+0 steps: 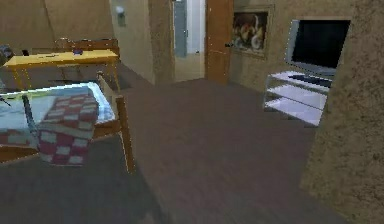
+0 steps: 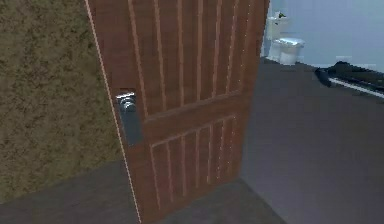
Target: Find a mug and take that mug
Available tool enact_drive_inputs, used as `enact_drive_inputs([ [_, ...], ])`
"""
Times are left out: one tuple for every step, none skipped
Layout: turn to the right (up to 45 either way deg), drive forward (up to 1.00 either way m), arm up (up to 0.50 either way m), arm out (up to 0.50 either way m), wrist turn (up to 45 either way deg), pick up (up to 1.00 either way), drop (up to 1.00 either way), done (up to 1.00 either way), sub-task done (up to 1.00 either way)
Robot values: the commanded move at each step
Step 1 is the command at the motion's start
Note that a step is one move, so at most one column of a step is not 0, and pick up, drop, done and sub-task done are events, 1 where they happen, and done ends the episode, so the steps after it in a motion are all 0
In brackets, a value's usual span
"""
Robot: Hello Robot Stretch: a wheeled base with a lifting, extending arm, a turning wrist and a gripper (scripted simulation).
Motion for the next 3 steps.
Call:
enact_drive_inputs([
  [3.0,0.0,0.0,0.0,0.0,0.0,0.0,0.0,0.0],
  [3.0,0.0,0.0,0.0,0.0,0.0,0.0,0.0,0.0],
  [0.0,1.0,0.0,0.0,0.0,0.0,0.0,0.0,0.0],
])
